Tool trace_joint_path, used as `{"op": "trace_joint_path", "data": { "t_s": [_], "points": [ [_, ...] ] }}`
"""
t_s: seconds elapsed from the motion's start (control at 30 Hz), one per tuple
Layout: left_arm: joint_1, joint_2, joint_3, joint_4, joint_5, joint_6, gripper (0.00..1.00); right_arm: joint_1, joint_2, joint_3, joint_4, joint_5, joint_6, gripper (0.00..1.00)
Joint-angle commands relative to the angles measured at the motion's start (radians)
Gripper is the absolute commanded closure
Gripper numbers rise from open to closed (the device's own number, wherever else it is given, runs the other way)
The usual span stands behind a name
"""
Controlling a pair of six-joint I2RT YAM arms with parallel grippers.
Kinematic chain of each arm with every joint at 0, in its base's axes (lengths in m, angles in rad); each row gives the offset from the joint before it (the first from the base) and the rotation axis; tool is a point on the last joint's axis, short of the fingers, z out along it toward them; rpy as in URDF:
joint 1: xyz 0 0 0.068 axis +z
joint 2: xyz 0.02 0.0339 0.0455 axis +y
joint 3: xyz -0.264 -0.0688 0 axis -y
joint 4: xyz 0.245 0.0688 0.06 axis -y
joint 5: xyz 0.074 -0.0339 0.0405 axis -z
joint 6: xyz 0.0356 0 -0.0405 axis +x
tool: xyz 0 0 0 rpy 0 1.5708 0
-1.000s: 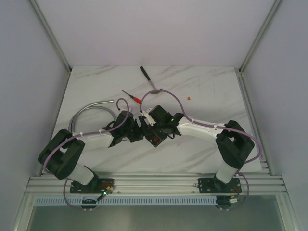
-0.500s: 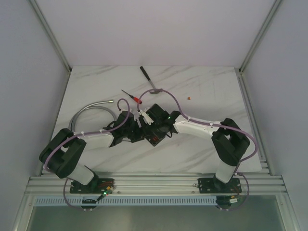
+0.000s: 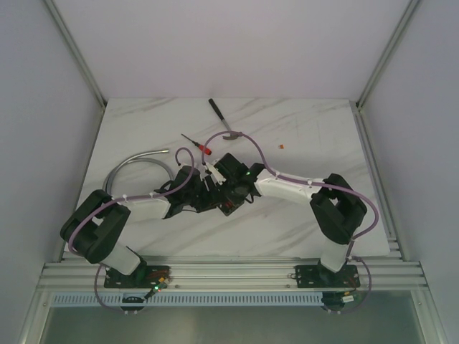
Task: Snap on the fuse box
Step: Install the fuse at the fuse box base.
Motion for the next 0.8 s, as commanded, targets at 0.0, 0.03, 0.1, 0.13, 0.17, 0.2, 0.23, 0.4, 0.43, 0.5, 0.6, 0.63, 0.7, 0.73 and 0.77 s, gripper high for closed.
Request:
{"op": "trace_joint_path", "data": {
  "t_s": [0.0,0.03,0.1,0.13,0.17,0.2,0.23,0.4,0.43,0.5,0.6,0.63,0.7,0.73,0.77],
  "points": [
    [-0.012,0.022,-0.013,0.040,0.021,-0.002,0.36,0.012,0.201,-0.097,-0.039,0.006,0.012,1.00],
    [-0.012,0.023,-0.014,0.042,0.022,-0.003,0.37,0.012,0.192,-0.096,-0.036,0.003,0.014,1.00],
    [-0.013,0.023,-0.014,0.045,0.025,-0.005,0.38,0.012,0.154,-0.099,-0.027,-0.009,0.014,1.00],
    [-0.014,0.022,-0.014,0.046,0.028,-0.005,0.38,0.013,0.130,-0.102,-0.021,-0.014,0.014,0.99],
    [-0.015,0.020,-0.014,0.049,0.030,-0.005,0.38,0.013,0.105,-0.102,-0.020,-0.015,0.014,0.98],
    [-0.015,0.016,-0.014,0.049,0.030,-0.007,0.38,0.013,0.081,-0.104,-0.021,-0.013,0.014,0.96],
    [-0.015,0.010,-0.015,0.049,0.030,-0.007,0.39,0.011,0.056,-0.104,-0.019,-0.008,0.015,0.95],
    [-0.015,-0.022,-0.024,0.045,0.014,-0.005,0.38,0.003,-0.062,-0.105,-0.016,-0.004,0.020,0.86],
    [-0.015,-0.027,-0.025,0.042,0.009,-0.006,0.38,0.000,-0.083,-0.104,-0.014,-0.006,0.023,0.85],
    [-0.013,-0.035,-0.026,0.032,0.003,-0.003,0.38,-0.007,-0.124,-0.105,-0.006,-0.010,0.028,0.82],
    [-0.012,-0.047,-0.026,0.015,-0.017,0.001,0.37,-0.023,-0.171,-0.112,0.012,-0.024,0.036,0.77],
    [-0.011,-0.051,-0.026,0.011,-0.022,0.003,0.37,-0.029,-0.176,-0.113,0.018,-0.030,0.038,0.77],
    [-0.009,-0.058,-0.025,0.002,-0.031,0.006,0.36,-0.039,-0.178,-0.112,0.026,-0.045,0.046,0.76],
    [-0.008,-0.061,-0.025,-0.003,-0.033,0.007,0.36,-0.043,-0.179,-0.113,0.032,-0.051,0.050,0.76],
    [-0.007,-0.065,-0.024,-0.008,-0.037,0.011,0.35,-0.047,-0.178,-0.114,0.041,-0.060,0.054,0.76]
  ]
}}
